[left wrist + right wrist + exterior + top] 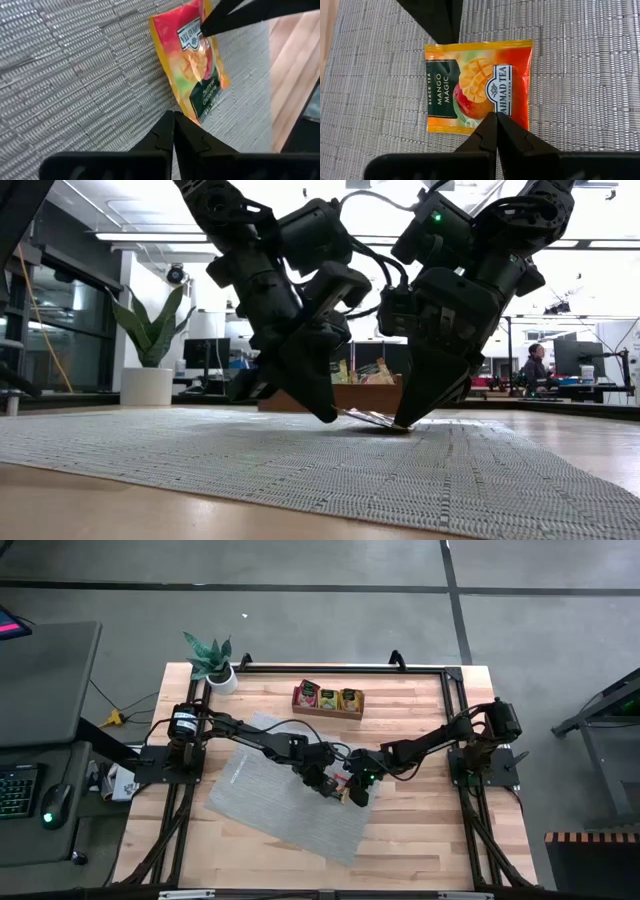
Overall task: Pick & Place Tea
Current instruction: Put the orange tea bag into the right section of the wooden organizer
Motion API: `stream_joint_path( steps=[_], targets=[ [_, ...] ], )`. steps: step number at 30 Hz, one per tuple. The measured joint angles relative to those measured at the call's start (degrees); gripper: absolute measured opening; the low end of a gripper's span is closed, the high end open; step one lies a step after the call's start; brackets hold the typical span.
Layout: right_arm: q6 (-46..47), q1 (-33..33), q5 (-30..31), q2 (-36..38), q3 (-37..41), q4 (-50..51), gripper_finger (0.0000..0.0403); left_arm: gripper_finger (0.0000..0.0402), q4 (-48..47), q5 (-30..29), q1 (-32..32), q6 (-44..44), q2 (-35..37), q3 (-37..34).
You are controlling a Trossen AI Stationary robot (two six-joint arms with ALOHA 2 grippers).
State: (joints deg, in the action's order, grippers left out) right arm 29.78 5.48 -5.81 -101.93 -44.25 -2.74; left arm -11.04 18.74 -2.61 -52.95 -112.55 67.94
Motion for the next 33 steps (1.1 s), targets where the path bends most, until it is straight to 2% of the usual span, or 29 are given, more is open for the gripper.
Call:
stream_joint_path(
  steps=[4, 11, 15, 18, 22, 27, 33],
  targets=[
    [0.02, 0.17, 0.07, -0.02, 0.02, 0.02, 0.0, 0.0035, -1.91, 1.64, 0.85, 2.95, 0.0, 0.02],
    [0.0, 0.17, 0.09, -0.07, 0.05, 0.02, 0.0, 0.0148, -2.76, 9.22, 1.49, 5.88, 0.0, 0.02],
    [-0.02, 0.17, 0.35, -0.07, 0.07, 0.02, 0.0, 0.0209, -2.3, 9.59, 1.49, 5.91, 0.0, 0.02],
    [-0.04, 0.2, 0.53, -0.09, 0.08, -0.24, 0.0, 0.0239, -1.68, 8.58, 1.5, 4.16, 0.0, 0.04],
    [0.0, 0.22, 0.76, -0.09, 0.14, -1.14, 0.0, 0.0257, 1.27, 6.94, 1.49, 0.74, 0.0, 0.04],
    [0.0, 0.17, 1.03, -0.28, 0.15, -2.05, 0.0, 0.026, 2.59, 3.68, 1.5, -2.8, 0.0, 0.04],
    [0.1, 0.17, 1.23, -0.24, 0.15, -2.33, 0.0, 0.026, 5.36, 5.36, 1.49, -5.78, -0.02, 0.02]
  ],
)
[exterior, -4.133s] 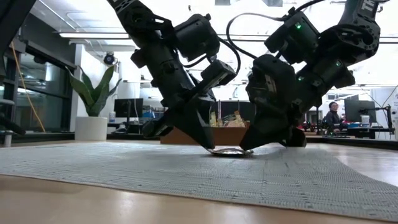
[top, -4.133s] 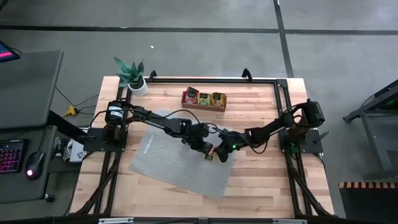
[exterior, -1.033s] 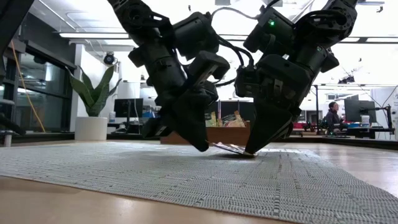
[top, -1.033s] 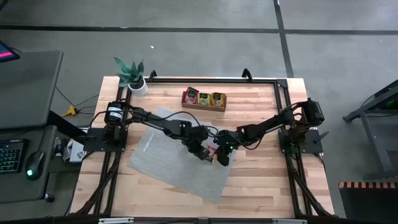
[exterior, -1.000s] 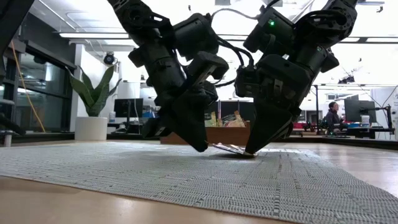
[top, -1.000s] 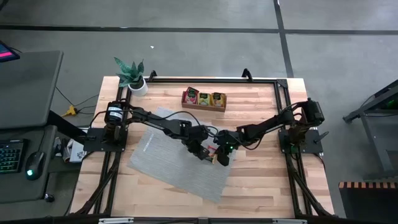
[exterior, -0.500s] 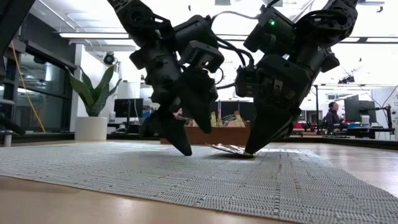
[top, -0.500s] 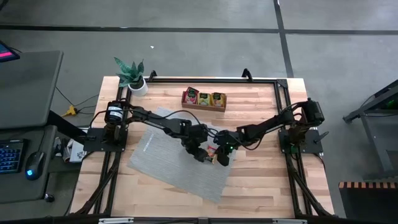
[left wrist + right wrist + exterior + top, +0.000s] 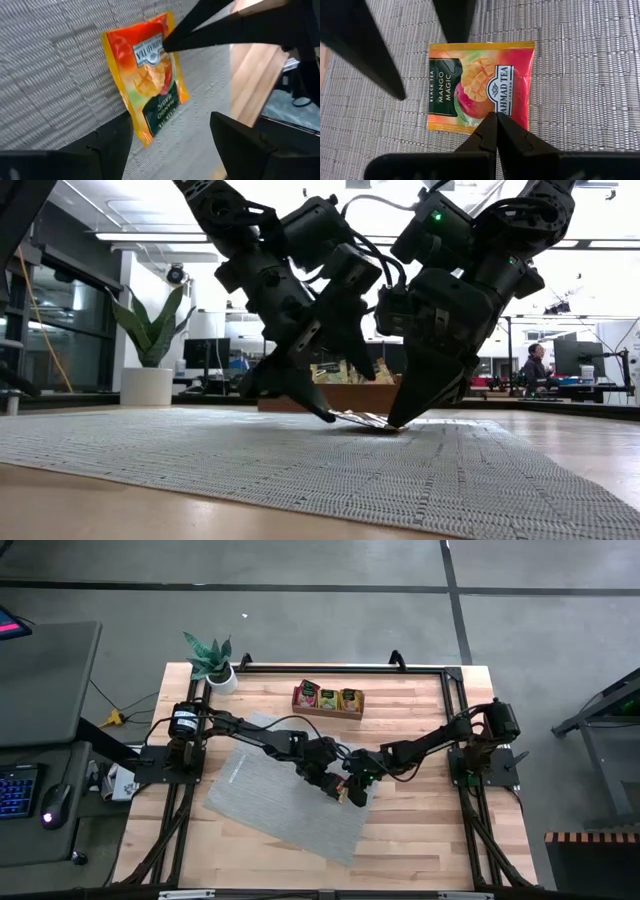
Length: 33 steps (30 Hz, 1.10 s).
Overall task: Pick & Place Tea
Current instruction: Put the orange tea bag into the right section of the wooden organizer
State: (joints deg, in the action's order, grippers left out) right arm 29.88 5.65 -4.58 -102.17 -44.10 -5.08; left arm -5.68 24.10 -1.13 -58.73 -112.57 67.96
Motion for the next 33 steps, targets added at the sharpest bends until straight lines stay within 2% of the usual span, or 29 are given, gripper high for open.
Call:
stream_joint_path(
  steps=[9, 12, 22, 31, 33],
  targets=[
    [1.21, -0.19, 0.13, 0.0, 0.02, -1.17, 0.0, 0.0259, 0.07, 0.78, 0.0, -3.77, 0.0, 0.0],
    [1.69, -0.33, 0.57, 0.0, 0.02, -1.47, 0.0, 0.0245, 0.1, 0.61, 0.0, -4.79, 0.0, 0.0],
    [1.87, -0.37, 0.4, 0.02, 0.02, -1.91, 0.0, 0.0142, 0.23, 1.46, 0.0, -4.2, 0.0, 0.0],
    [1.73, -0.39, 0.17, 0.04, 0.02, -2.06, 0.0, 0.0019, 0.27, 1.31, 0.0, -2.82, 0.0, 0.0],
    [1.65, -0.39, 0.17, 0.04, 0.02, -2.08, 0.0, 0.0006, 0.25, 1.0, 0.0, -2.04, 0.0, 0.0]
  ],
)
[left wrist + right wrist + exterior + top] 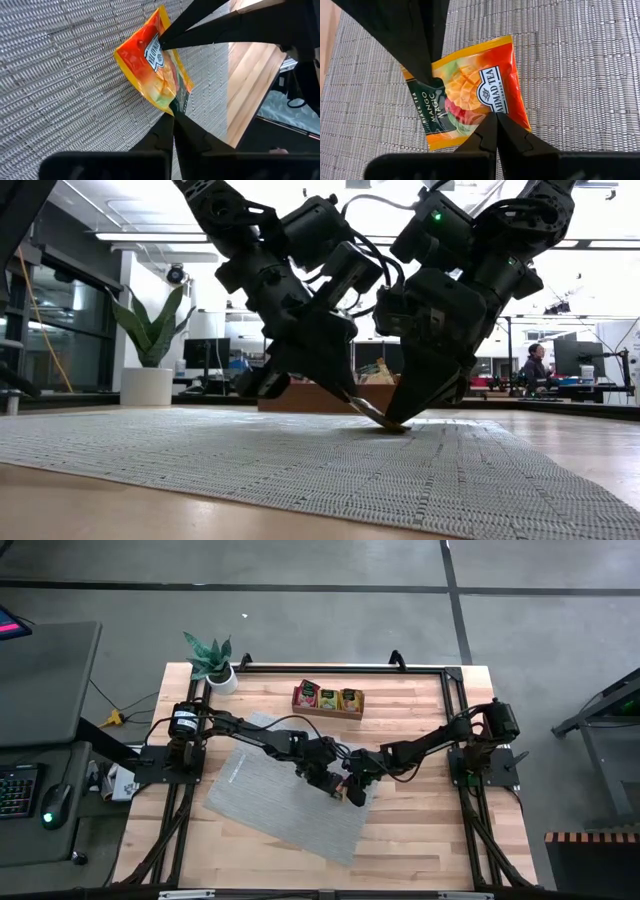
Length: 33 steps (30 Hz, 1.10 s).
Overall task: Pick & Place Tea
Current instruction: Put the orange tea bag into the right section of the wooden organizer
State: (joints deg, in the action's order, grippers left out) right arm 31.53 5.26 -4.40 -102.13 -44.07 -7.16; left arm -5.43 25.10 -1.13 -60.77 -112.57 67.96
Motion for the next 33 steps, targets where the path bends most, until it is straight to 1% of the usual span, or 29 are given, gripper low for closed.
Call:
stream_joint_path(
  steps=[13, 19, 24, 29, 31, 33],
  targets=[
    [-0.02, -0.02, -1.05, 1.2, -0.02, 0.67, 0.0, 0.0001, -3.36, -1.88, 0.04, 5.91, 0.0, 0.02],
    [-1.38, -0.09, -1.09, 5.61, 0.0, 2.22, 0.0, 0.0, -3.97, -1.62, 0.0, 7.24, 0.0, 0.07],
    [-2.47, -0.07, -1.32, 10.9, -0.02, 6.09, 0.0, 0.0, -5.35, -1.51, 0.0, 9.48, 0.0, 0.43],
    [-4.48, -0.12, -3.47, 16.58, -0.02, 9.41, 0.0, 0.0, -11.09, -1.24, 0.0, 15.84, 0.0, 4.76],
    [-4.95, -0.47, -5.11, 18.48, -0.02, 9.94, 0.0, 0.0, -15.58, -1.71, 0.0, 19.81, 0.0, 7.88],
    [-5.0, -1.29, -6.65, 19.9, -0.02, 10.87, 0.0, 0.0, -21.21, -3.65, 0.0, 23.79, 0.0, 11.86]
  ],
)
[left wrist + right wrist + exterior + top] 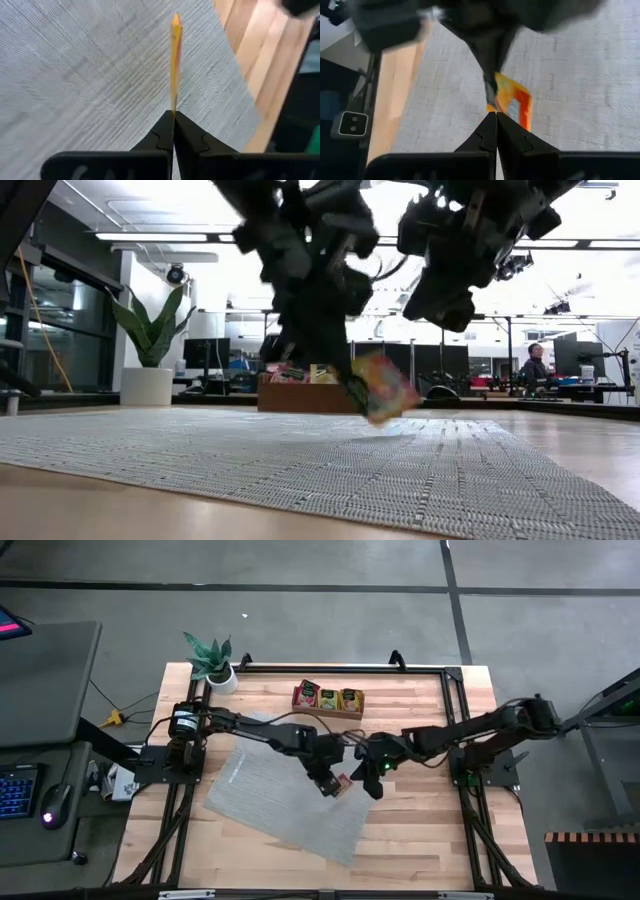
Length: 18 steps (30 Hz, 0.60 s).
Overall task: Pick & Place Tea
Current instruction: Put the orange tea bag into the right section of the wooden organizer
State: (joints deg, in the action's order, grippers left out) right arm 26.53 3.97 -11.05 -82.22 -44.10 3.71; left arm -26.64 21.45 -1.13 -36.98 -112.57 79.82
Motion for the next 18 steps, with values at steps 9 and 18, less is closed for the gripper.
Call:
stream_joint_path(
  steps=[9, 18],
  targets=[
    [-2.61, -5.12, -5.13, 3.34, -0.07, 1.49, 0.0023, 0.0, -23.89, -9.92, -0.02, 14.6, 0.0, 14.61],
    [-8.97, -7.35, -7.14, 4.18, -0.07, -5.28, 0.0148, 0.0, -25.21, -12.47, -0.02, 16.72, 0.0, 15.31]
  ],
)
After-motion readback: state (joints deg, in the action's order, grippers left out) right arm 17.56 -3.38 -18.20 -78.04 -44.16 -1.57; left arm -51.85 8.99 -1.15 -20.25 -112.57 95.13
